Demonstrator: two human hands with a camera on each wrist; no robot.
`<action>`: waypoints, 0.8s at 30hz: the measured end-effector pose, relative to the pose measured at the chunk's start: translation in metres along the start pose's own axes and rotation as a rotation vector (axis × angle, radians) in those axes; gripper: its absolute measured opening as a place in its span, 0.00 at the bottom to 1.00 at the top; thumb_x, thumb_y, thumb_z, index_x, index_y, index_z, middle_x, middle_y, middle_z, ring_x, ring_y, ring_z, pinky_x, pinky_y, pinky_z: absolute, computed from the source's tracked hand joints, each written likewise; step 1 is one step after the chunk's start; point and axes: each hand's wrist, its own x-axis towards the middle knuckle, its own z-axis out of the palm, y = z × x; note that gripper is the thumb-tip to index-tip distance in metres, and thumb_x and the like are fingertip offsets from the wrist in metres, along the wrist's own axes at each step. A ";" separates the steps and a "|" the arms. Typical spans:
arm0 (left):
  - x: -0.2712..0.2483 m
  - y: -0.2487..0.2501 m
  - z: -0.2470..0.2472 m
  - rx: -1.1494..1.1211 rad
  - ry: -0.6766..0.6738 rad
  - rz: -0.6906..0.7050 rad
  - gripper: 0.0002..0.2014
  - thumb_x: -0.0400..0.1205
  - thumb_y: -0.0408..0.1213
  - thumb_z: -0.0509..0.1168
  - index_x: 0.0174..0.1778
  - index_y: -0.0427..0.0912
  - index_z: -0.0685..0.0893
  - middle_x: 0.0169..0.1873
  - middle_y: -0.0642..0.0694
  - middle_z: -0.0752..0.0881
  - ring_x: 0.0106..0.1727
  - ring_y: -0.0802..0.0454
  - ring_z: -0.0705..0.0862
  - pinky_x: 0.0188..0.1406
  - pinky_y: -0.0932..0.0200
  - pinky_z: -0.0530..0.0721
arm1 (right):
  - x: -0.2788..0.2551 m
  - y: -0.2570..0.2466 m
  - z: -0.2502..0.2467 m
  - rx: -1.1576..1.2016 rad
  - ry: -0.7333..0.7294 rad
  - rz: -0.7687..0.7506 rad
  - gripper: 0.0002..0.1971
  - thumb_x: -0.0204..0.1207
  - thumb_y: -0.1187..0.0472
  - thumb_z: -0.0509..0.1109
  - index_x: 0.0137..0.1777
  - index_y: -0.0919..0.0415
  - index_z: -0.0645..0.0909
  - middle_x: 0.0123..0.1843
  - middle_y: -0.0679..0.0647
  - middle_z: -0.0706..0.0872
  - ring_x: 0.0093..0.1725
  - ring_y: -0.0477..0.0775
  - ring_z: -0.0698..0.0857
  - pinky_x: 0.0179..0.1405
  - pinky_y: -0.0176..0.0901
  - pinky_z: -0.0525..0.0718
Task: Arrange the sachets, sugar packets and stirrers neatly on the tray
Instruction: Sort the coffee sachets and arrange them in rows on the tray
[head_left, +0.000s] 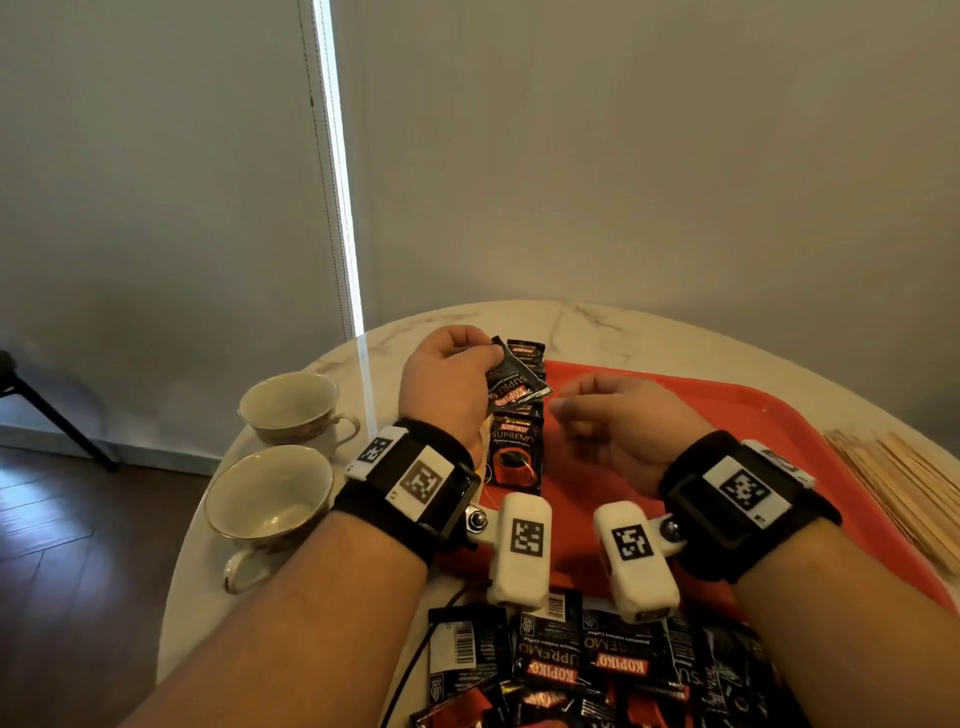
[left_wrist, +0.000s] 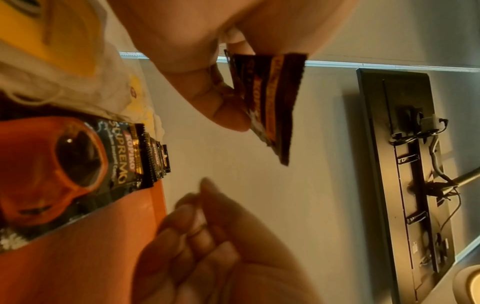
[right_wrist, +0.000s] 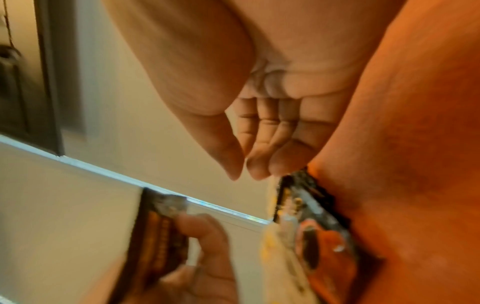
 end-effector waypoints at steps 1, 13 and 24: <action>-0.001 0.000 0.000 -0.011 -0.011 -0.033 0.08 0.81 0.21 0.70 0.46 0.40 0.86 0.39 0.41 0.89 0.32 0.50 0.90 0.30 0.55 0.89 | -0.003 -0.003 -0.002 0.009 -0.032 -0.080 0.12 0.75 0.78 0.73 0.49 0.60 0.85 0.41 0.58 0.85 0.34 0.50 0.83 0.34 0.44 0.83; -0.012 -0.003 0.005 0.137 -0.204 -0.112 0.15 0.83 0.51 0.74 0.50 0.41 0.92 0.41 0.45 0.95 0.44 0.47 0.93 0.50 0.49 0.91 | -0.005 -0.013 -0.014 -0.020 0.136 -0.320 0.08 0.72 0.58 0.82 0.38 0.58 0.87 0.39 0.55 0.86 0.40 0.49 0.82 0.36 0.43 0.77; -0.024 0.003 0.007 0.064 -0.458 -0.103 0.10 0.83 0.21 0.67 0.57 0.34 0.90 0.44 0.37 0.94 0.40 0.47 0.93 0.36 0.57 0.91 | -0.007 -0.018 -0.012 0.229 0.092 -0.154 0.19 0.72 0.52 0.79 0.58 0.65 0.90 0.58 0.64 0.92 0.52 0.61 0.88 0.57 0.63 0.83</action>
